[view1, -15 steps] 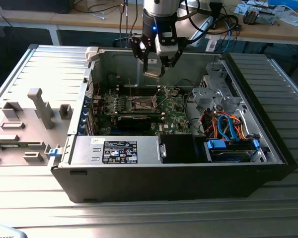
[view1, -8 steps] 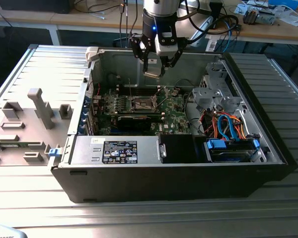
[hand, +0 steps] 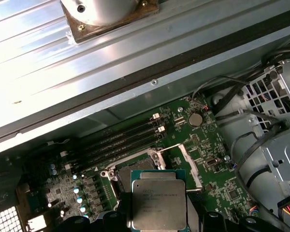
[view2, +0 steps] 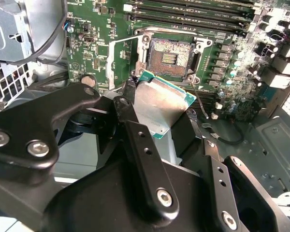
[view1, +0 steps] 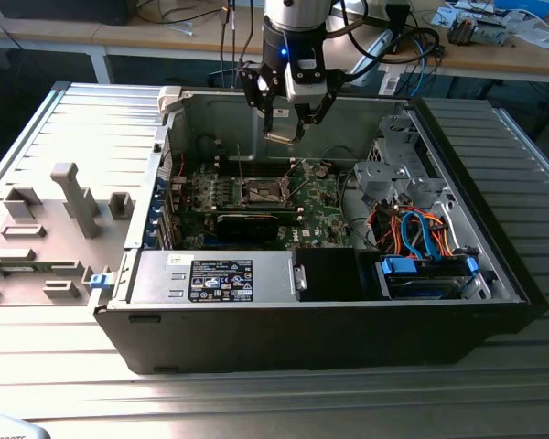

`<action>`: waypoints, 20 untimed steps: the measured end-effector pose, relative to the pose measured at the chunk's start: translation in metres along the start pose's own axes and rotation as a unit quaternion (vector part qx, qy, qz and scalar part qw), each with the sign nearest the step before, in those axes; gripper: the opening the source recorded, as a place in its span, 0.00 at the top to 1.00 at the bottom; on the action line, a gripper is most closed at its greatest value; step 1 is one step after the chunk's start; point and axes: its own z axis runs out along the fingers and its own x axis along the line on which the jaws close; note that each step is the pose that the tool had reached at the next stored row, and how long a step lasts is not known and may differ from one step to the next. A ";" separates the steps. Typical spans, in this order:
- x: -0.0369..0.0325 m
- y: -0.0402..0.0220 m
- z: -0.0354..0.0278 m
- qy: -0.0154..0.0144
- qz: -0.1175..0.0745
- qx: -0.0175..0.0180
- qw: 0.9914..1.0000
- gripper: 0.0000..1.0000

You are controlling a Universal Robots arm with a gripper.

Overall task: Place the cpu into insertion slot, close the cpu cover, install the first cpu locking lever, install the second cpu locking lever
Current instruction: 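Place the cpu into insertion slot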

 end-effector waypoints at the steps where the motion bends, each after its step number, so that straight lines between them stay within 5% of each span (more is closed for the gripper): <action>1: 0.0000 0.0000 0.0000 0.000 0.000 0.000 1.000 0.46; 20: 0.0000 0.0000 0.0000 -0.001 0.011 0.000 1.000 0.46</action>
